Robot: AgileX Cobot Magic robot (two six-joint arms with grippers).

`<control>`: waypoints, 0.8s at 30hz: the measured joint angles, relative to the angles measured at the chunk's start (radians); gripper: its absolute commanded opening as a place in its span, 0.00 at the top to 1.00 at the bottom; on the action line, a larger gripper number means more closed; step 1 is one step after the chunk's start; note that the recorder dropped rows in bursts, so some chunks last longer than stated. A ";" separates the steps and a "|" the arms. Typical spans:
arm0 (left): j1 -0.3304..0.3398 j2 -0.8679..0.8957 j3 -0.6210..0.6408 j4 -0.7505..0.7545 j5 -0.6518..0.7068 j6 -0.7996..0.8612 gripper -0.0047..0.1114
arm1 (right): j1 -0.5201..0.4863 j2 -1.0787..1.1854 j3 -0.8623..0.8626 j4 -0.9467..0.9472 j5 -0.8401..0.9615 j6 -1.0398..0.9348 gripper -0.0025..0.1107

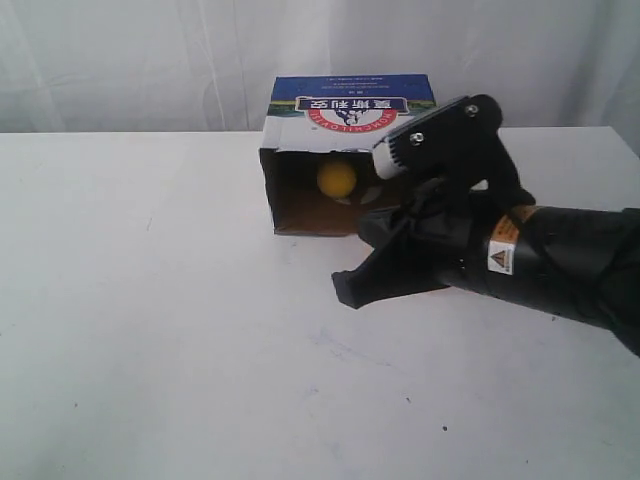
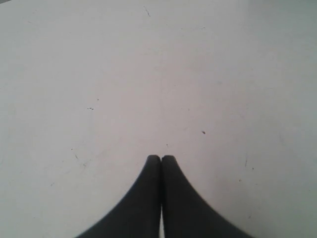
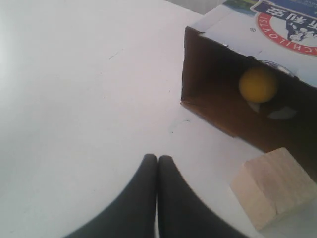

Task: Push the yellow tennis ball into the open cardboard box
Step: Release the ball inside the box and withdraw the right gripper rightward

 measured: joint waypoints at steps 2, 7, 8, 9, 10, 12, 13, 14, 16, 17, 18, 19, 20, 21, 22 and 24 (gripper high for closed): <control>0.000 0.000 0.000 0.000 0.000 0.000 0.96 | -0.002 -0.051 0.021 0.000 0.016 0.000 0.98; 0.000 0.000 0.000 0.000 0.000 0.000 0.96 | -0.034 -0.183 0.081 0.000 0.066 0.000 0.98; 0.000 0.000 0.000 0.000 0.000 0.000 0.96 | -0.044 -0.202 0.097 0.000 0.069 0.000 0.98; 0.000 0.000 0.000 0.000 0.000 0.000 0.96 | -0.053 -0.224 0.113 0.000 0.072 0.000 0.98; 0.000 0.000 0.000 0.000 0.000 0.000 0.96 | -0.061 -0.246 0.131 0.000 0.074 0.000 0.98; 0.000 0.000 0.000 0.000 0.000 0.000 0.96 | -0.080 -0.283 0.164 0.000 0.074 0.000 0.98; 0.000 0.000 0.000 0.000 0.000 0.000 0.96 | -0.091 -0.303 0.183 0.000 0.074 0.000 0.98; 0.000 0.000 0.000 0.000 0.000 0.000 0.96 | -0.102 -0.324 0.202 0.000 0.074 0.000 0.98; 0.000 0.000 0.000 0.000 0.000 0.000 0.96 | -0.123 -0.368 0.241 0.000 0.076 0.002 0.98; 0.000 0.000 0.000 0.000 0.000 0.000 0.96 | -0.132 -0.392 0.262 0.000 0.076 0.002 0.98; 0.000 0.000 0.000 0.000 0.000 0.000 0.96 | -0.142 -0.413 0.284 0.000 0.076 0.002 0.98; 0.000 0.000 0.000 0.000 0.000 0.000 0.96 | -0.152 -0.440 0.306 0.002 0.078 0.002 0.98; 0.000 0.000 0.000 0.000 0.000 0.000 0.96 | -0.163 -0.470 0.327 0.002 0.078 0.002 0.98; 0.000 0.000 0.000 0.000 0.000 0.000 0.96 | -0.170 -0.495 0.342 0.002 0.078 0.002 0.98; 0.000 0.000 0.000 0.000 0.000 0.000 0.96 | -0.179 -0.527 0.361 0.002 0.078 0.002 0.98; 0.000 0.000 0.000 0.000 0.000 0.000 0.96 | -0.194 -0.588 0.391 0.002 0.078 0.002 0.98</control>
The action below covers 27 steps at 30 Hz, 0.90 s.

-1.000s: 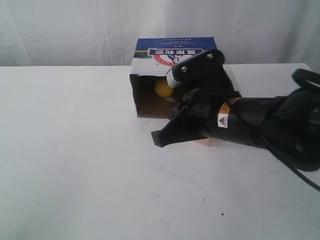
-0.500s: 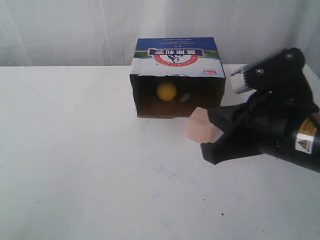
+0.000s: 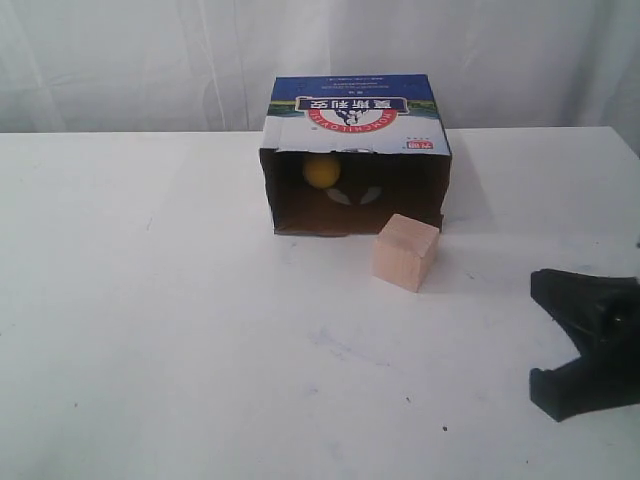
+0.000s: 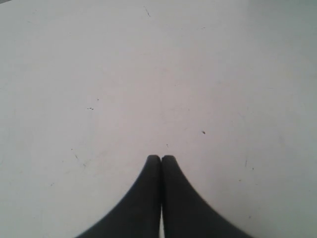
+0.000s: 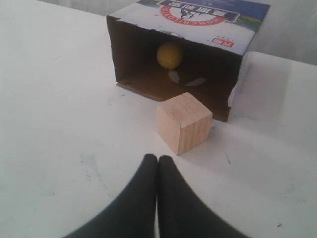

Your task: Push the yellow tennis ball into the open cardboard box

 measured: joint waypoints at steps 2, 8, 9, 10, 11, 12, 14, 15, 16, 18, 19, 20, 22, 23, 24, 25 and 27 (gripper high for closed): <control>0.000 0.000 0.000 0.000 0.000 0.000 0.96 | -0.016 -0.058 0.031 0.000 0.000 0.000 0.98; 0.000 0.000 0.000 0.000 0.000 0.000 0.96 | -0.063 -0.185 0.123 0.000 0.002 0.018 0.98; 0.000 0.000 0.000 0.000 0.000 0.000 0.96 | -0.067 -0.204 0.136 0.000 0.002 0.018 0.98; 0.000 0.000 0.000 0.000 0.000 0.000 0.96 | -0.075 -0.234 0.155 0.000 0.004 0.020 0.98; 0.000 0.000 0.000 0.000 0.000 0.000 0.96 | -0.078 -0.255 0.168 0.000 0.004 0.020 0.98; 0.000 0.000 0.000 0.000 0.000 0.000 0.96 | -0.082 -0.283 0.184 0.000 0.004 0.020 0.98; 0.000 0.000 0.000 0.000 0.000 0.000 0.96 | -0.093 -0.342 0.217 0.000 0.012 0.020 0.98; 0.000 0.000 0.000 0.000 0.000 0.000 0.96 | -0.095 -0.372 0.233 0.000 0.012 0.020 0.98; 0.000 0.000 0.000 0.000 0.000 0.000 0.96 | -0.097 -0.402 0.246 0.000 0.012 0.022 0.98; 0.000 0.000 0.000 0.000 0.000 0.000 0.96 | -0.099 -0.453 0.255 0.000 0.028 0.022 0.98; 0.000 0.000 0.000 0.000 0.000 0.000 0.96 | -0.099 -0.480 0.255 0.000 0.049 0.022 0.98; 0.000 0.000 0.000 0.000 0.000 0.000 0.96 | -0.099 -0.500 0.255 0.000 0.072 0.022 0.98; 0.000 0.000 0.000 0.000 0.000 0.000 0.96 | -0.099 -0.545 0.255 0.000 0.145 0.022 0.98; 0.000 0.000 0.000 0.000 0.000 0.000 0.96 | -0.099 -0.564 0.255 0.000 0.181 0.022 0.98; 0.000 0.000 0.000 0.000 0.000 0.000 0.96 | -0.099 -0.582 0.255 0.000 0.212 0.022 0.98; 0.000 0.000 0.000 0.000 0.000 0.000 0.96 | -0.099 -0.598 0.255 0.000 0.234 0.022 0.98; 0.000 0.000 0.000 0.000 0.000 0.000 0.96 | -0.099 -0.622 0.255 0.002 0.254 0.022 0.98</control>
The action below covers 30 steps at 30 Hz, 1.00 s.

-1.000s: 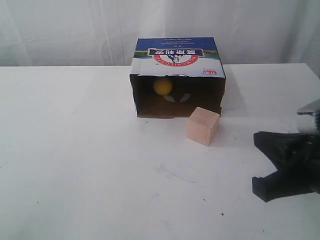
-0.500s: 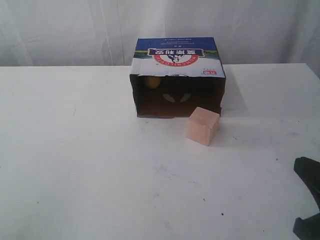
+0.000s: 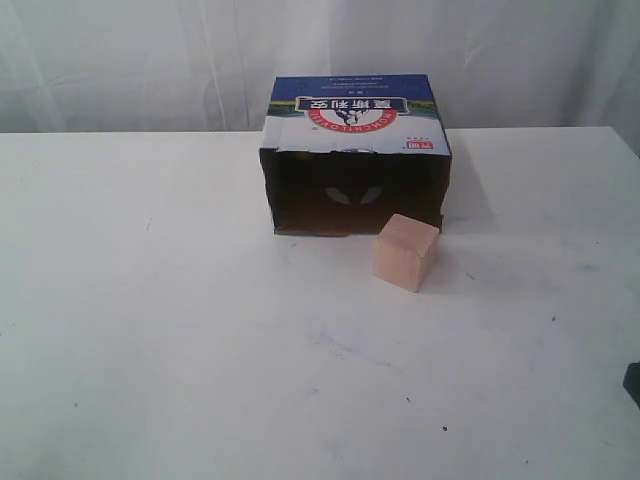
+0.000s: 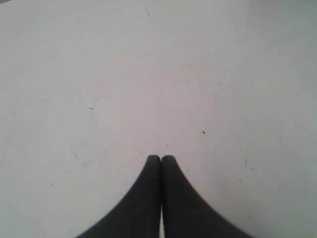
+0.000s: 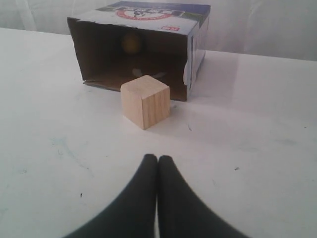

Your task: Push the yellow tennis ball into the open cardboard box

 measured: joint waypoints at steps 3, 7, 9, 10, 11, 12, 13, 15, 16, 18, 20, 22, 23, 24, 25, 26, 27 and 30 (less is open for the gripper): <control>0.000 0.000 0.000 0.000 0.000 0.000 0.96 | -0.006 -0.025 0.000 0.002 0.012 0.000 0.98; 0.000 0.000 0.000 0.000 0.000 0.000 0.96 | -0.036 -0.040 0.000 0.005 0.014 0.000 0.98; 0.000 0.000 0.000 0.000 0.000 0.000 0.96 | -0.054 -0.041 0.000 0.007 0.016 0.000 0.98; 0.000 0.000 0.000 0.000 0.000 0.000 0.96 | -0.062 -0.041 0.000 0.007 0.016 0.000 0.98; 0.000 0.000 0.000 0.000 0.000 0.000 0.96 | -0.069 -0.041 0.000 0.007 0.016 0.000 0.98; 0.000 0.000 0.000 0.000 0.000 0.000 0.96 | -0.077 -0.041 0.000 0.007 0.018 0.000 0.98; 0.000 0.000 0.000 0.000 0.000 0.000 0.96 | -0.085 -0.041 0.000 0.007 0.018 0.000 0.98; 0.000 0.000 0.000 0.000 0.000 0.000 0.96 | -0.101 -0.041 0.000 0.007 0.018 0.000 0.98; 0.000 0.000 0.000 0.000 0.000 0.000 0.96 | -0.109 -0.041 0.000 0.007 0.018 0.000 0.98; 0.000 0.000 0.000 0.000 0.000 0.000 0.96 | -0.128 -0.041 0.000 0.009 0.018 0.000 0.98; 0.000 0.000 0.000 0.000 0.000 0.000 0.96 | -0.137 -0.047 0.000 0.009 0.018 0.000 0.98; 0.000 0.000 0.000 0.000 0.000 0.000 0.96 | -0.139 -0.061 0.000 0.009 0.038 0.000 0.98; 0.000 0.000 0.000 0.000 0.000 0.000 0.96 | -0.139 -0.063 0.000 0.009 0.050 0.000 0.98; 0.000 0.000 0.000 0.000 0.000 0.000 0.96 | -0.139 -0.063 0.000 0.009 0.071 0.000 0.98; 0.000 0.000 0.000 0.000 0.000 0.000 0.96 | -0.139 -0.063 0.000 0.009 0.076 0.000 0.98; 0.000 0.000 0.000 0.000 0.000 0.000 0.96 | -0.139 -0.063 0.000 0.009 0.082 0.000 0.98; 0.000 0.000 0.000 0.000 0.000 0.000 0.96 | -0.139 -0.063 0.000 0.009 0.084 0.000 0.98; 0.000 0.000 0.000 0.000 0.000 0.000 0.96 | -0.139 -0.063 0.000 0.009 0.093 0.000 0.98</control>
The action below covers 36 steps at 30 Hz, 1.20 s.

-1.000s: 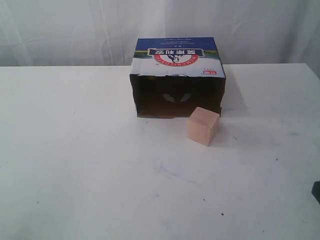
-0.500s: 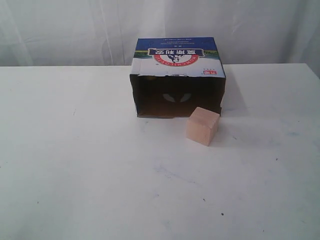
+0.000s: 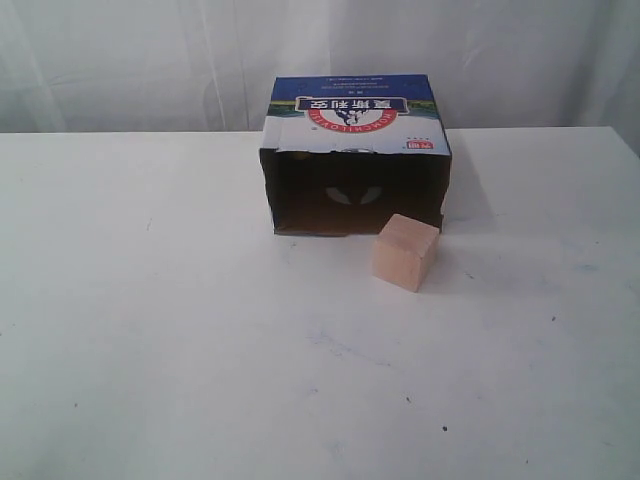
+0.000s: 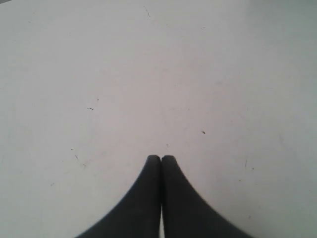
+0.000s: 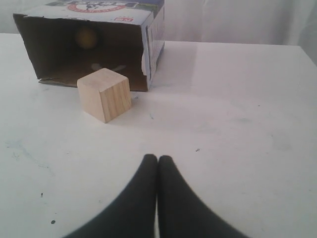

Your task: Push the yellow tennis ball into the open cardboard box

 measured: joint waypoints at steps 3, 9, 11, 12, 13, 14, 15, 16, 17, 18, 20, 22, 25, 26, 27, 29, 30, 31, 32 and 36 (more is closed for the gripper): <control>0.000 0.000 0.000 0.000 0.000 0.000 0.96 | 0.000 0.000 0.000 0.000 0.007 0.000 0.98; 0.000 0.000 0.000 0.000 0.000 0.000 0.96 | 0.000 0.000 0.000 0.000 0.007 0.000 0.98; 0.000 0.000 0.000 0.000 0.000 0.000 0.96 | 0.000 0.000 0.000 0.000 0.007 0.000 0.98; 0.000 0.000 0.000 0.000 0.000 0.000 0.96 | 0.000 0.000 0.000 0.000 0.007 0.000 0.98; 0.000 0.000 0.000 0.000 0.000 0.000 0.96 | 0.000 0.000 0.000 0.000 0.007 0.000 0.98; 0.000 0.000 0.000 0.000 0.000 0.000 0.96 | 0.000 0.000 0.000 0.000 0.007 0.000 0.98; 0.000 0.000 0.000 0.000 0.000 0.000 0.96 | 0.000 0.000 0.000 0.000 0.007 0.000 0.98; 0.000 0.000 0.000 0.000 0.000 0.000 0.96 | 0.000 0.000 0.000 0.000 0.007 0.000 0.98; 0.000 0.000 0.000 0.000 0.000 0.000 0.96 | 0.000 0.000 0.000 -0.002 0.007 0.000 0.98; 0.000 0.000 0.000 0.000 0.000 0.000 0.96 | 0.000 0.000 0.000 -0.004 0.007 0.000 0.98; 0.000 0.000 0.000 0.000 0.000 0.000 0.96 | 0.000 0.000 0.000 -0.008 0.009 -0.002 0.98; 0.000 0.000 0.000 0.000 0.000 0.000 0.96 | 0.000 0.000 0.000 -0.010 0.009 -0.022 0.98; 0.000 0.000 0.000 0.000 0.000 0.000 0.96 | 0.000 0.000 0.000 -0.012 0.009 -0.062 0.98; 0.000 0.000 0.000 0.000 0.000 0.000 0.96 | 0.000 0.000 0.000 -0.013 0.009 -0.075 0.98; 0.000 0.000 0.000 0.000 0.000 0.000 0.96 | 0.000 0.000 0.000 -0.014 0.009 -0.085 0.98; 0.000 0.000 0.000 0.000 0.000 0.000 0.96 | 0.000 0.000 0.000 -0.014 0.009 -0.098 0.98; 0.000 0.000 0.000 0.000 0.000 0.000 0.96 | 0.000 0.000 0.000 -0.014 0.009 -0.102 0.98; 0.000 0.000 0.000 0.000 0.000 0.000 0.96 | 0.000 0.000 0.000 -0.014 0.009 -0.104 0.98; 0.000 0.000 0.000 0.000 0.000 0.000 0.96 | 0.000 0.000 0.000 -0.014 0.009 -0.106 0.98; 0.000 0.000 0.000 0.000 0.000 0.000 0.96 | 0.000 0.000 0.000 -0.014 0.009 -0.107 0.98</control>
